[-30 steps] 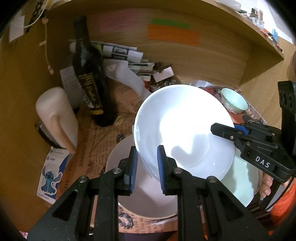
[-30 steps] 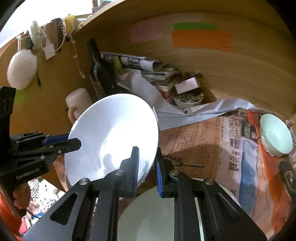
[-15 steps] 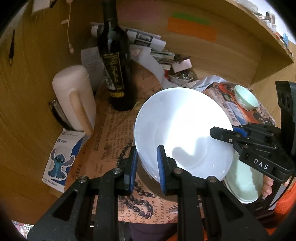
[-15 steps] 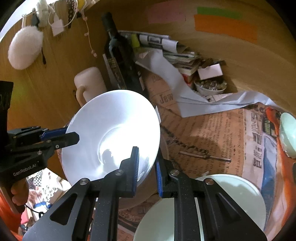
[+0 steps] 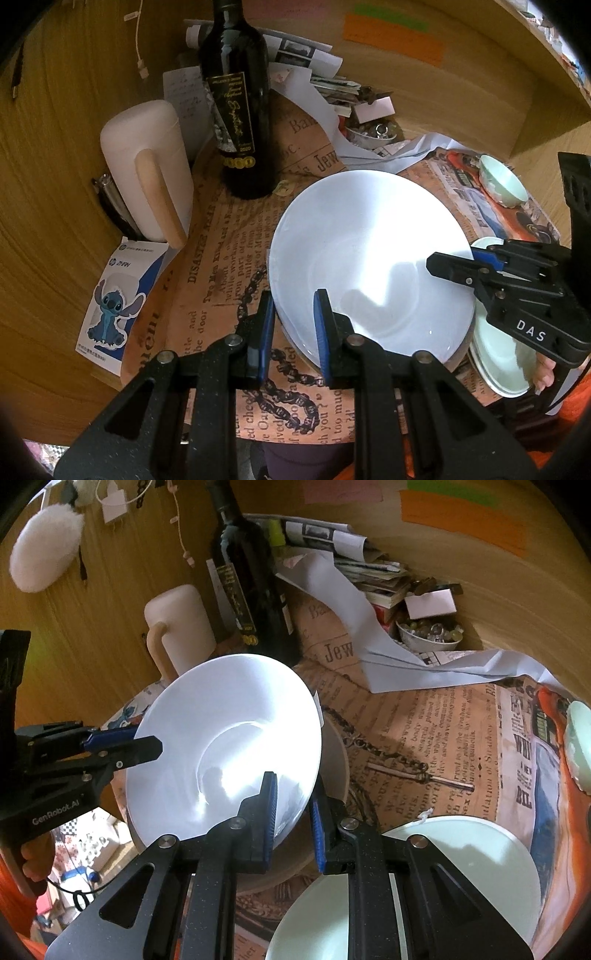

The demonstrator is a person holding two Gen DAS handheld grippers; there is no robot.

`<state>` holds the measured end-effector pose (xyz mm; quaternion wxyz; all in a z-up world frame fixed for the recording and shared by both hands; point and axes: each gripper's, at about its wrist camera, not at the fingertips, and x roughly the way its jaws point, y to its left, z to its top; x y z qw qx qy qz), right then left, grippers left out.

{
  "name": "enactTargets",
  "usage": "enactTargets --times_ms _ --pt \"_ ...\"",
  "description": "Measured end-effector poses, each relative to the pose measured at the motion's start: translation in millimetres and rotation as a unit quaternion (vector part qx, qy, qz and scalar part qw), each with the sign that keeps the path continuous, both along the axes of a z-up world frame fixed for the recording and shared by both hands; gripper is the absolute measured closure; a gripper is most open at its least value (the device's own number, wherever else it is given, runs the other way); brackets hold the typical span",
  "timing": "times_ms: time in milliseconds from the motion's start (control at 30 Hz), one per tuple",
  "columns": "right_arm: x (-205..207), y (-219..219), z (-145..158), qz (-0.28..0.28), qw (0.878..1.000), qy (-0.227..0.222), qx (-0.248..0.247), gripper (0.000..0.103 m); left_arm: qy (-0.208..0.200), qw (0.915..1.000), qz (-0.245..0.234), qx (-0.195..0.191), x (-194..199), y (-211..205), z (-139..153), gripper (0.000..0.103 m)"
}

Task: Organize plates and bowls
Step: 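Lower the white bowl into the mauve bowl and open both tools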

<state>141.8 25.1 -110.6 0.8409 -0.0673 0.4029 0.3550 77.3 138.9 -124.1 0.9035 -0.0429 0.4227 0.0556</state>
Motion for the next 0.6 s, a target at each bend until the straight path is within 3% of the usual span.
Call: enactTargets --times_ms 267,600 --pt "1.6 1.8 -2.3 0.000 1.000 0.000 -0.007 0.087 0.002 0.9999 -0.003 0.016 0.0 -3.7 -2.5 0.082" --pt "1.6 4.6 1.0 0.006 0.999 -0.021 -0.033 0.077 0.014 0.9996 -0.005 0.024 3.0 -3.0 -8.5 0.082"
